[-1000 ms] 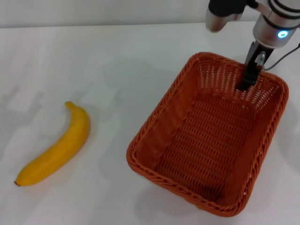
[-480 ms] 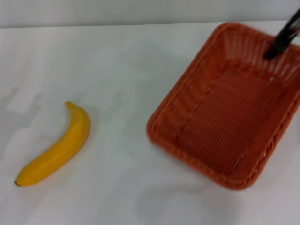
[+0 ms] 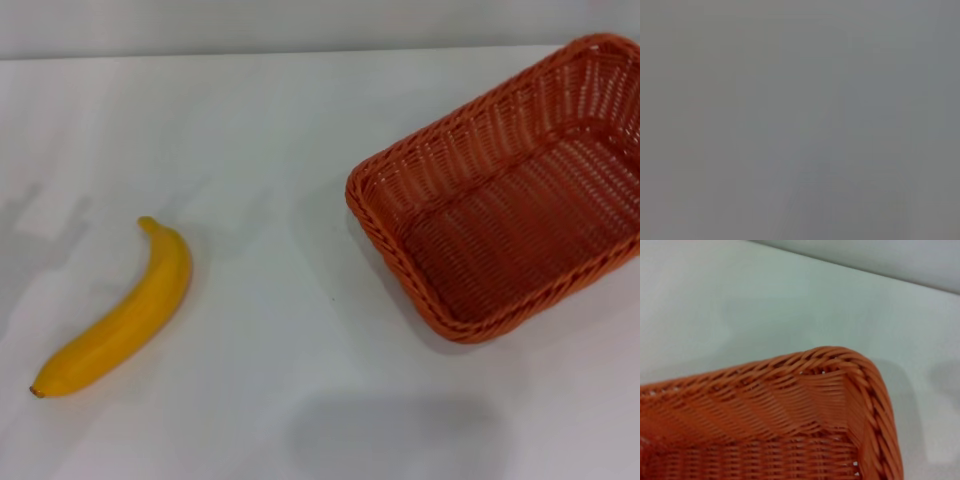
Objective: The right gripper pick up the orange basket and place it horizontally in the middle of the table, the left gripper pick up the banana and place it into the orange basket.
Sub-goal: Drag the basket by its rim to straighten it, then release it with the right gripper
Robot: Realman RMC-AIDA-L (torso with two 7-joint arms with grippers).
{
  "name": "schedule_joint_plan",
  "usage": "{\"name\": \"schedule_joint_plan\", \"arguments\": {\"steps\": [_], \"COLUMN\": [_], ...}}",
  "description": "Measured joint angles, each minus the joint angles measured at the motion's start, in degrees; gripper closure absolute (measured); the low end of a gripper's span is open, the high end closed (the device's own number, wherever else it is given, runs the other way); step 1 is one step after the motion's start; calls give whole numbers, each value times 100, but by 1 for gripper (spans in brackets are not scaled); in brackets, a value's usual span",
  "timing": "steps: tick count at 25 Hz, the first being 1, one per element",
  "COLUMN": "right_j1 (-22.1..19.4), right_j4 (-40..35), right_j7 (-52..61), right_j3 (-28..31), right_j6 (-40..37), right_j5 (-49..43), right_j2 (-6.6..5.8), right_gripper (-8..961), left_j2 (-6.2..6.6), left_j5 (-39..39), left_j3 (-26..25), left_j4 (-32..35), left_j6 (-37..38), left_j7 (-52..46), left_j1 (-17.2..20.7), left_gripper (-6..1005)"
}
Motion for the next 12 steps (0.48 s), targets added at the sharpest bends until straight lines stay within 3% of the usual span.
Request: {"name": "schedule_joint_plan", "arguments": {"steps": [3, 6, 10, 12], "right_j1": [-476, -911, -1590, -1870], "right_j4": [-595, -891, -1337, -1674], "right_j7": [65, 238, 657, 800], "right_j3": [511, 876, 950, 938], "right_j6": [229, 324, 279, 255], "right_j5": [209, 680, 1529, 1734], "right_j2": [192, 288, 426, 573], "right_gripper": [833, 833, 833, 833], "left_j2": [5, 4, 4, 7], "left_j5": [0, 0, 22, 26], "left_j3": [-5, -1, 8, 7], "left_j4": [-39, -89, -150, -150], "left_j6": [-24, -34, -7, 27], "left_j7": [-14, -69, -131, -155], "left_j1": [3, -1, -8, -37], "left_gripper": [259, 259, 259, 259]}}
